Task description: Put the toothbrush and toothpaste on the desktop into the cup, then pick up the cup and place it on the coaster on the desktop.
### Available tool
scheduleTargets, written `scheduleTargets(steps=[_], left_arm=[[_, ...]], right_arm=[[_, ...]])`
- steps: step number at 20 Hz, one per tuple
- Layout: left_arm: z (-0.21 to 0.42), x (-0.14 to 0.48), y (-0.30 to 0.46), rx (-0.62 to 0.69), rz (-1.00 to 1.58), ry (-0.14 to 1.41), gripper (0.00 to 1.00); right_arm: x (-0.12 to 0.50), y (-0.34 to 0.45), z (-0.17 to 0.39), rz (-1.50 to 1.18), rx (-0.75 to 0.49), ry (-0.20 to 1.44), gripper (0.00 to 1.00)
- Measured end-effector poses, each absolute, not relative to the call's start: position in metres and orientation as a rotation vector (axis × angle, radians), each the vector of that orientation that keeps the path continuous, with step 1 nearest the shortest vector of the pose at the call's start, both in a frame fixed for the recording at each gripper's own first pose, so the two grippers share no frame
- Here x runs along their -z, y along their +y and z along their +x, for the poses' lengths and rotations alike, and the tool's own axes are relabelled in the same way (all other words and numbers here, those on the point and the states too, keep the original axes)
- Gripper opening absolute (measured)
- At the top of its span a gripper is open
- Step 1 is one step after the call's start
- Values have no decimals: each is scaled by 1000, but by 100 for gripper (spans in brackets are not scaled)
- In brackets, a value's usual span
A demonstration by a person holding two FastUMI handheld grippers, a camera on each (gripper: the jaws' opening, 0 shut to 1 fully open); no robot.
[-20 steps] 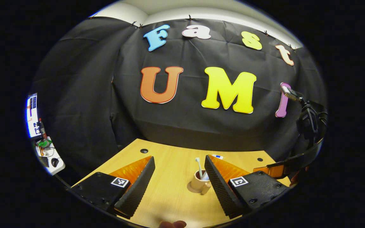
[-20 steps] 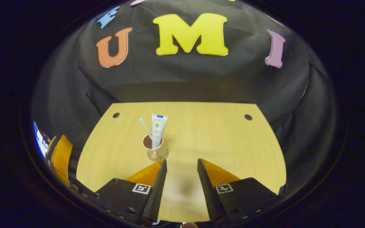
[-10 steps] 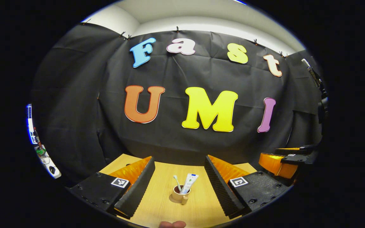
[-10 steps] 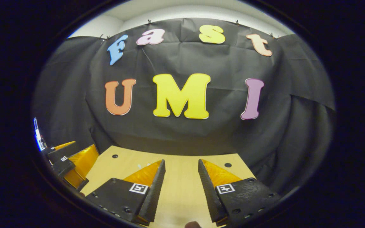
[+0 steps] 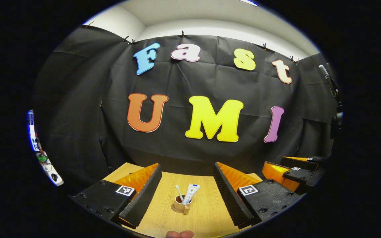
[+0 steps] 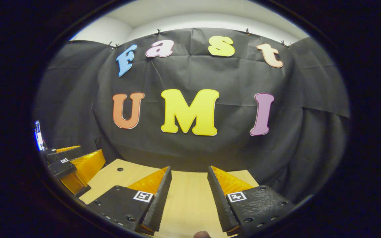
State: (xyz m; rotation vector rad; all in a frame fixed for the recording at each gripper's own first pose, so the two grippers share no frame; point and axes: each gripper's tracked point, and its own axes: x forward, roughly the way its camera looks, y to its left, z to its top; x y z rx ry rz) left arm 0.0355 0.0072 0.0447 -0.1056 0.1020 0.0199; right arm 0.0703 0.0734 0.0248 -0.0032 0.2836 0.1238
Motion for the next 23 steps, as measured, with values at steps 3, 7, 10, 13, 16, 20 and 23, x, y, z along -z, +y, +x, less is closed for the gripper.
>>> scheduleTargets(steps=[3,7,10,13,16,20,23], left_arm=[[40,-48,5,-23,-88,92,99],[46,-50,0,-24,-80,89,99],[50,-49,-4,-31,-80,87,99],[53,-51,-8,-35,-81,81,99],[56,-53,-11,-38,-79,73,98],[58,-52,-13,-44,-81,74,99],[56,-51,-12,-48,-81,76,99]], right_arm=[[-25,72,78,15,-130,275,67],[-16,69,87,27,-145,292,74],[-19,62,95,38,-142,282,76],[-21,54,100,42,-138,268,76],[-20,48,105,50,-135,268,76],[-20,46,107,55,-138,267,76],[-18,48,109,57,-143,271,77]])
